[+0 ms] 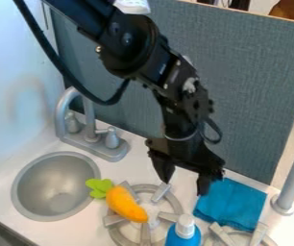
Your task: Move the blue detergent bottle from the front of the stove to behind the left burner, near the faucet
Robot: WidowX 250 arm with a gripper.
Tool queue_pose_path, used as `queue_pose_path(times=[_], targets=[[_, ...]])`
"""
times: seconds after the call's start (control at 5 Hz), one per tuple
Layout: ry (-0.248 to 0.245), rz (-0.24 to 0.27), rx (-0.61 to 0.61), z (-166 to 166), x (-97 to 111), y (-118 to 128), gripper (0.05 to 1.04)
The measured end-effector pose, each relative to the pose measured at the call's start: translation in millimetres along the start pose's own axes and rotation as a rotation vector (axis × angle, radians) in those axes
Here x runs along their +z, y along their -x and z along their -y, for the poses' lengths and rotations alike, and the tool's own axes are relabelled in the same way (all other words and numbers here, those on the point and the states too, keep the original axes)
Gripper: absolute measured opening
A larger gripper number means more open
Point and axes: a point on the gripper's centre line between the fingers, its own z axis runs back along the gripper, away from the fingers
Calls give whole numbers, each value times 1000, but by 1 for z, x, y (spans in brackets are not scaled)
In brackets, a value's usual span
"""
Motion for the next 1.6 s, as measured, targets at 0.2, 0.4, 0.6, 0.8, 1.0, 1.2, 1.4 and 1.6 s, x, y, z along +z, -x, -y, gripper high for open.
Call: queue_pose_path(times=[0.2, 0.4, 0.6, 0.8, 1.0, 1.2, 1.4, 1.6], targets=[[-21, -5, -48, 9, -1, 7, 1001], [-25, -23, -59, 10, -5, 16, 1001], [-14, -19, -69, 11, -7, 18, 1001], [-18, -58, -90, 11, -22, 26, 1001], [-4, -65, -119, 19, -28, 30, 1001], [-16, -108, -133, 20, -39, 41, 1001], [-12, -119, -148, 22, -42, 42, 937], [-10, -133, -157, 22, -42, 44, 699]])
